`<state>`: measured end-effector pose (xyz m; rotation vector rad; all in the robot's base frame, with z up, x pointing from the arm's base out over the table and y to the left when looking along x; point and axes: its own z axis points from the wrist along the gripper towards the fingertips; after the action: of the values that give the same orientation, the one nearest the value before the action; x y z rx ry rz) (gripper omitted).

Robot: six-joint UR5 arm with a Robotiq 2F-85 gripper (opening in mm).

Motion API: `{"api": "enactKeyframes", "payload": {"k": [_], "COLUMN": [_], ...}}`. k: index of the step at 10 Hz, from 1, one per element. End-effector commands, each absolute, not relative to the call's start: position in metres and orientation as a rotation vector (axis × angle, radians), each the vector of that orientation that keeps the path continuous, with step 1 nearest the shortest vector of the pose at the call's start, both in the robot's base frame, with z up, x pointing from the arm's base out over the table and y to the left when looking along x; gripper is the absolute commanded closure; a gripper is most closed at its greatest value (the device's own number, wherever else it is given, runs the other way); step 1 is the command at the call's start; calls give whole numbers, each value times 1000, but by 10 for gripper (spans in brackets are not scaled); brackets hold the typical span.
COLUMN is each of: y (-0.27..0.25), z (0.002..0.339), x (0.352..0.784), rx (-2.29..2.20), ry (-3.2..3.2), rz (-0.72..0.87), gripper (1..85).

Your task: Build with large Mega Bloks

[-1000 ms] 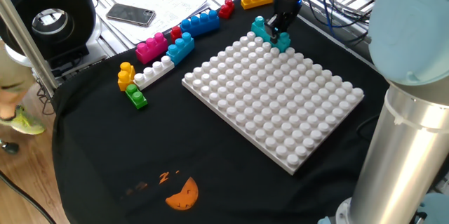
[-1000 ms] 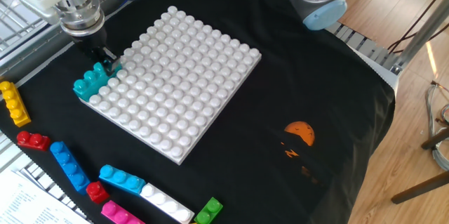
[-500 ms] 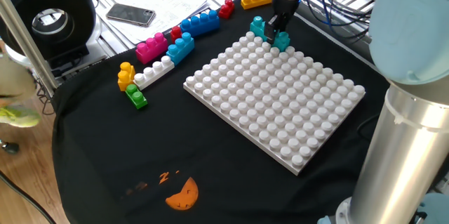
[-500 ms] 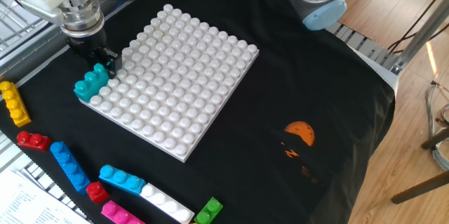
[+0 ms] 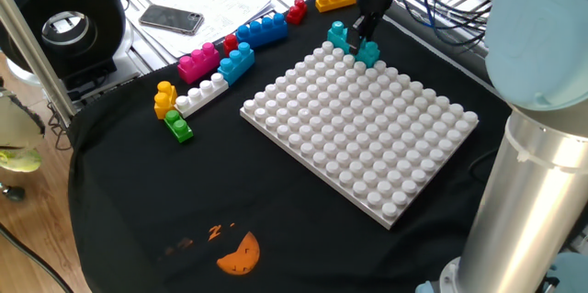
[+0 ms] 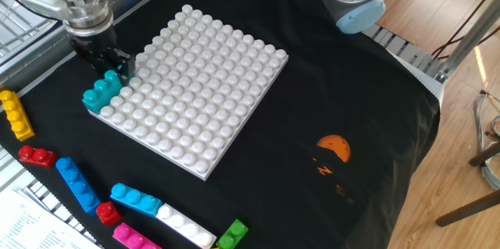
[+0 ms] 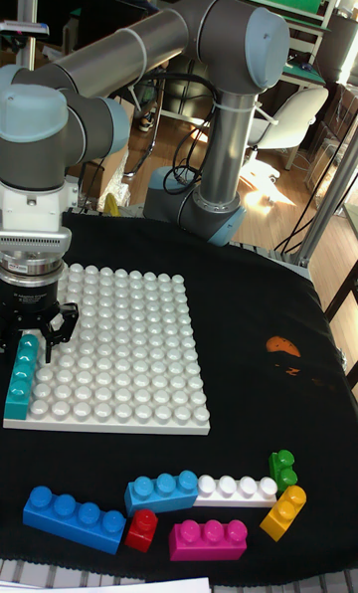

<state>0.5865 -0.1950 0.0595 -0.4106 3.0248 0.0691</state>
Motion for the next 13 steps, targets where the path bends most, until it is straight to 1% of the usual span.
{"api": "enactKeyframes", "payload": {"k": [1,3,5,6,7,13], "y": [-197,-201,-205,-206,-205,-194], "z": [71,82,96,100,98,86], "x": [590,590,593,596,598,605], "rx": [-427,-412,-404,-362,-322,-283], "ry": [3004,3006,3017,3022,3020,3002], "rz": [72,49,49,54,47,83], "gripper": [310,337,387,500,840,840]}}
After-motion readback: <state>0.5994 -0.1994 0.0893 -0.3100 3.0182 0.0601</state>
